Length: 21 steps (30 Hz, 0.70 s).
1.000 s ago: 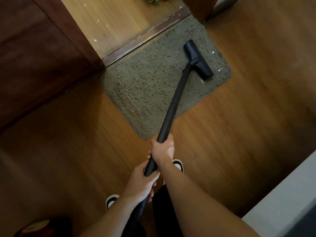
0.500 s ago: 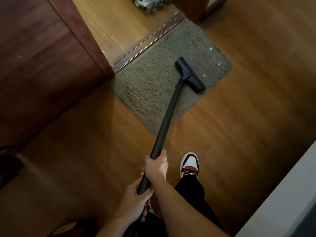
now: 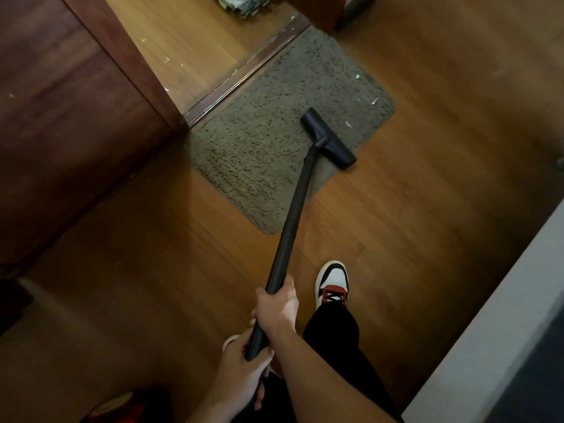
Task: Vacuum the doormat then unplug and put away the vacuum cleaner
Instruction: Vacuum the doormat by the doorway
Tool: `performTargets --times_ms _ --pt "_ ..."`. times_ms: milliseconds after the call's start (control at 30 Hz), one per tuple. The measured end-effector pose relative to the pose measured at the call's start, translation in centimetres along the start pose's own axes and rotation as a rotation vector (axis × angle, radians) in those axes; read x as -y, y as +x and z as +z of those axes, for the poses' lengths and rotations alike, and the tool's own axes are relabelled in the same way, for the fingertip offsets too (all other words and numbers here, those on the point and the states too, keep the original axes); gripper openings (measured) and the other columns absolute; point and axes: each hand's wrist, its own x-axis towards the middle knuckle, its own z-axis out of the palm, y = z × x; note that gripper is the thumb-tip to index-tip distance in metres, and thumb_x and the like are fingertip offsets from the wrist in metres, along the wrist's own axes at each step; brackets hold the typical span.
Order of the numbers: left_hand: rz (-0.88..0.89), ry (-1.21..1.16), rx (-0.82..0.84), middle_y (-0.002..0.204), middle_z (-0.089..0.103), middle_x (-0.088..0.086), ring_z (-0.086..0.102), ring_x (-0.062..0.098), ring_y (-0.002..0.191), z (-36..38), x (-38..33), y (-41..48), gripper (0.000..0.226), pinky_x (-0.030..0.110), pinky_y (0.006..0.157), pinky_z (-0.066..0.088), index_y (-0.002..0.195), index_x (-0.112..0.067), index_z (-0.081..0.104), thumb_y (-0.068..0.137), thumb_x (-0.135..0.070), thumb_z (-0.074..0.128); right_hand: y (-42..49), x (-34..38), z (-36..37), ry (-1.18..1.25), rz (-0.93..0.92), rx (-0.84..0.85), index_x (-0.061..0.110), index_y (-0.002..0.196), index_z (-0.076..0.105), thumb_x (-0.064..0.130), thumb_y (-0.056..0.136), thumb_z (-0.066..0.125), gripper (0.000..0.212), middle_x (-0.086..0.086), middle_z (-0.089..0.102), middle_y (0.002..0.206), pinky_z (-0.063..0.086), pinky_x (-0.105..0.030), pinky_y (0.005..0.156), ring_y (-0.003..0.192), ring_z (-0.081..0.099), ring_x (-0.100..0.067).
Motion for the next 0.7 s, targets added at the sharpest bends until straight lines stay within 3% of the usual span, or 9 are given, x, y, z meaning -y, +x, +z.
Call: performTargets --times_ms 333,700 --pt "0.004 0.051 -0.047 0.058 0.054 0.007 0.047 0.025 0.041 5.0 -3.6 3.3 0.010 0.033 0.046 0.043 0.089 -0.007 0.060 0.096 -0.014 0.061 4.7 3.1 -4.7 -0.009 -0.010 0.006 0.016 0.121 0.043 0.011 0.095 0.058 0.030 -0.014 0.061 0.074 0.046 -0.023 0.038 0.039 0.055 -0.014" --pt "0.035 0.028 -0.067 0.065 0.054 0.010 0.045 0.024 0.039 11.1 -9.7 7.3 0.011 0.029 0.041 0.041 0.092 -0.004 0.060 0.096 -0.014 0.061 10.6 7.8 -10.3 -0.047 -0.034 -0.019 0.018 0.115 0.046 0.014 0.093 0.059 0.025 -0.012 0.064 0.073 0.047 -0.023 0.039 0.042 0.059 -0.014"
